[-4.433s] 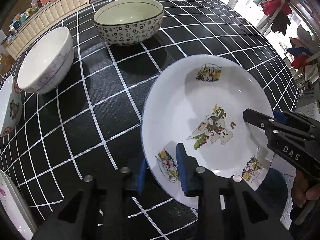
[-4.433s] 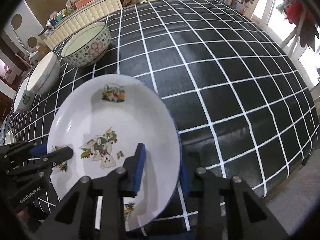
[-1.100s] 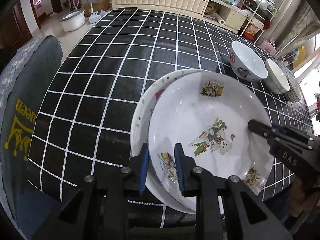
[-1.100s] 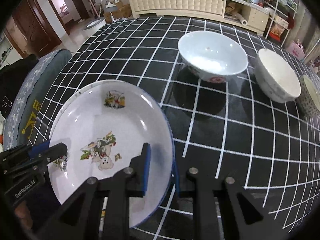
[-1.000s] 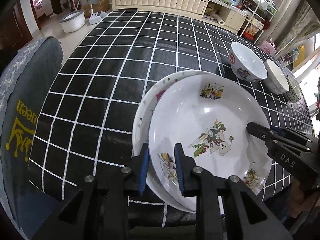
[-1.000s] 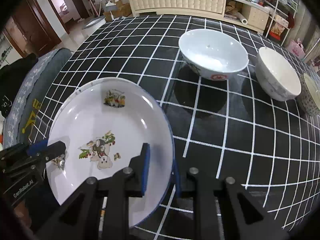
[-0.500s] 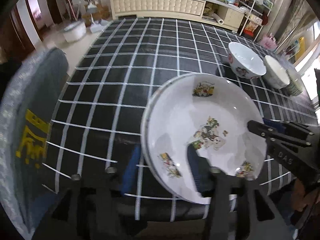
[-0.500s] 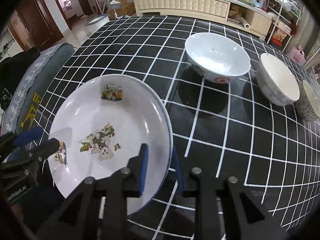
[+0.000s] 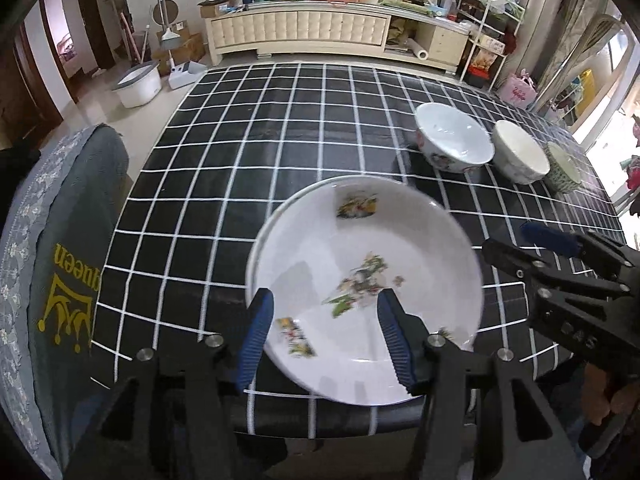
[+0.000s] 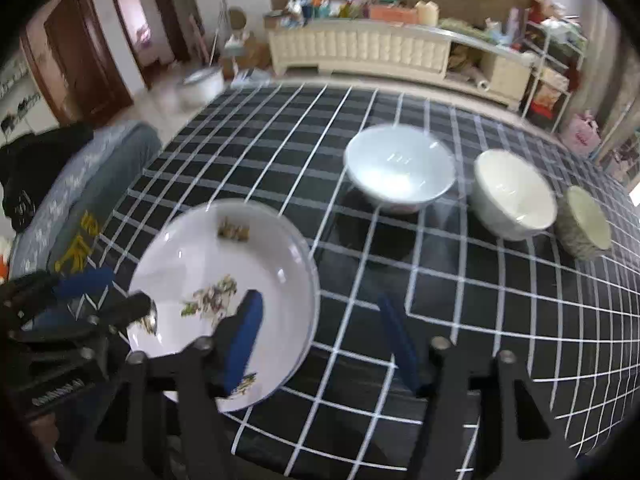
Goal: Organize plates and bowls
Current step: 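Open the right tool to release the bird-print plate on the stack, then move the right tool to the plain white bowl and grasp its rim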
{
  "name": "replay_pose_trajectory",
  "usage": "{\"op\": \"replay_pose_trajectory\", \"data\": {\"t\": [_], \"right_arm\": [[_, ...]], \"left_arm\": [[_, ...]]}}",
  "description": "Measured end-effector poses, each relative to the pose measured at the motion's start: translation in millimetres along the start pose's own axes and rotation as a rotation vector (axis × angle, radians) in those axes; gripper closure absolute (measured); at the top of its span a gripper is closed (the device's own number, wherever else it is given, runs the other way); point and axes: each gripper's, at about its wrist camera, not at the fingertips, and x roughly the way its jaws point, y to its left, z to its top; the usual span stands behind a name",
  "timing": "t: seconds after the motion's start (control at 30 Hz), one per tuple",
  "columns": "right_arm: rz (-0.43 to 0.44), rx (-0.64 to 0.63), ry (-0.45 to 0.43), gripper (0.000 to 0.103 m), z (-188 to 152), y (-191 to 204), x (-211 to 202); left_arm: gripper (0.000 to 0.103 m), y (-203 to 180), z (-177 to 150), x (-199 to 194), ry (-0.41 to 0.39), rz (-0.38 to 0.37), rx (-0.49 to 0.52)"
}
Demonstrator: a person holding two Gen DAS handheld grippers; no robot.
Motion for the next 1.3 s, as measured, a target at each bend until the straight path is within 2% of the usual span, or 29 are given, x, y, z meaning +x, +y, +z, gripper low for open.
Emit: {"op": "replay_pose_trajectory", "data": {"t": [0.1,0.27,0.4,0.47,0.73,1.03,1.3], "right_arm": [[-0.016,0.042,0.008,0.032,5,-18,-6],[-0.032,0.067,0.014,0.032,9,-44,-12],[-0.045,0.085,0.008,0.032,15,-63,-17],[-0.055,0.085,0.005,0.032,19,-72,-21],[-0.059,0.101,0.003,0.032,39,-101,-21],[-0.040,0.099,0.014,0.032,67,-116,-4],[-0.031,0.056,0.020,0.032,85,-117,24]], "left_arm": [[0.051,-13,6,-1,-0.002,-0.002,0.017],[0.051,-36,20,-1,0.007,-0.051,0.012],[0.051,-56,34,0,0.001,-0.044,0.039],[0.040,-65,42,0,-0.005,-0.043,0.052],[0.039,-97,79,3,-0.021,-0.049,0.102],[0.039,-113,126,16,-0.015,-0.024,0.123],[0.039,-109,160,45,0.020,-0.015,0.116]]}}
